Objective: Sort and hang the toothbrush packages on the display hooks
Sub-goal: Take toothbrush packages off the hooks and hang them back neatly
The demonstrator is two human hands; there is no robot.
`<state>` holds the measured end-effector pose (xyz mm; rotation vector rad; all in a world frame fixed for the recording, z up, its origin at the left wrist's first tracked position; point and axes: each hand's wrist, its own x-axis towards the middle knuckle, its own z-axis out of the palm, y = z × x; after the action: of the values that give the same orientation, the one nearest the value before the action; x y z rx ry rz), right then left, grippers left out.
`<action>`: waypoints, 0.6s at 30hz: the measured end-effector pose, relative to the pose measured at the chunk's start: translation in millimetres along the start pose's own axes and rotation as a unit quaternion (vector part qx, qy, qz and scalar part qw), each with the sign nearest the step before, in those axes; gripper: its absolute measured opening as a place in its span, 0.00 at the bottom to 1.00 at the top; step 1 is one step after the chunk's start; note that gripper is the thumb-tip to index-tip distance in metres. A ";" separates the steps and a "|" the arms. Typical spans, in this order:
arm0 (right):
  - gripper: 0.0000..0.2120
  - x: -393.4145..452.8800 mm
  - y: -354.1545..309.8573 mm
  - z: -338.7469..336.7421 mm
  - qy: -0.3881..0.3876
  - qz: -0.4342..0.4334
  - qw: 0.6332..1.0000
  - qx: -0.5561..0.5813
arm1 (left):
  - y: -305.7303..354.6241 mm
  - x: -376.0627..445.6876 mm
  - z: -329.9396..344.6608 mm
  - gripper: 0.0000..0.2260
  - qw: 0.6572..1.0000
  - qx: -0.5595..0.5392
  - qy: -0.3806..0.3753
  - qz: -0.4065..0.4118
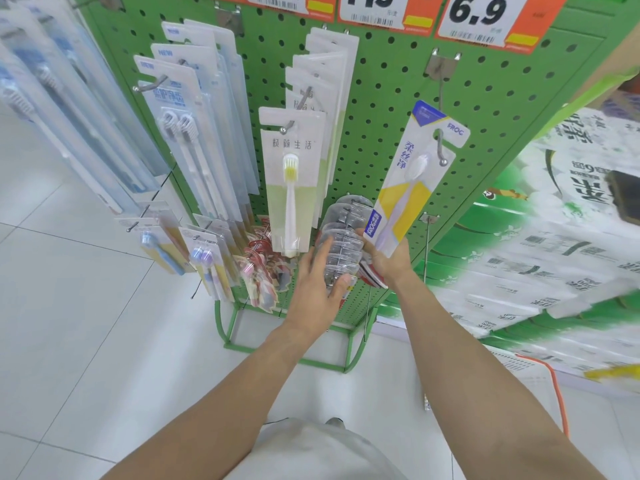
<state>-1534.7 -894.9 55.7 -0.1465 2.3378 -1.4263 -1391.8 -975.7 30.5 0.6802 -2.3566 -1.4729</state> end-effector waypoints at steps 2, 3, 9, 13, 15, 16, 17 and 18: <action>0.14 -3.4 2.1 1.6 0.024 -0.007 1.000 0.014 | -0.9 0.2 1.1 0.31 1.000 -0.001 0.000 0.000; 0.15 -4.2 8.4 5.0 0.031 -0.014 0.999 0.014 | -2.0 0.3 1.8 0.31 1.000 -0.004 0.000 0.003; 0.07 -14.2 44.2 20.4 0.097 -0.056 0.990 -0.080 | -8.2 2.2 4.3 0.31 1.000 -0.010 0.013 0.003; 0.05 -37.1 51.8 19.8 0.128 -0.102 0.982 -0.096 | -12.0 1.2 5.1 0.31 1.000 -0.021 0.015 0.009; 0.04 -49.2 53.9 20.0 0.132 -0.113 0.981 -0.092 | -12.9 0.2 4.7 0.31 1.000 -0.022 0.014 0.007; 0.04 -57.5 52.9 18.7 0.131 -0.116 0.981 -0.088 | -12.4 -0.1 4.6 0.32 1.000 -0.022 0.016 0.007; 0.03 -62.3 57.6 18.7 0.136 -0.120 0.980 -0.083 | -12.0 -0.6 4.6 0.32 0.999 -0.024 0.021 0.007; 0.04 -70.2 58.6 17.7 0.139 -0.114 0.981 -0.078 | -11.3 -1.3 4.7 0.32 0.999 -0.027 0.027 0.007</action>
<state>-1456.9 -861.4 17.0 -0.2852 2.7390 -1.4438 -1390.2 -975.6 18.3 0.6804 -2.2691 -1.4879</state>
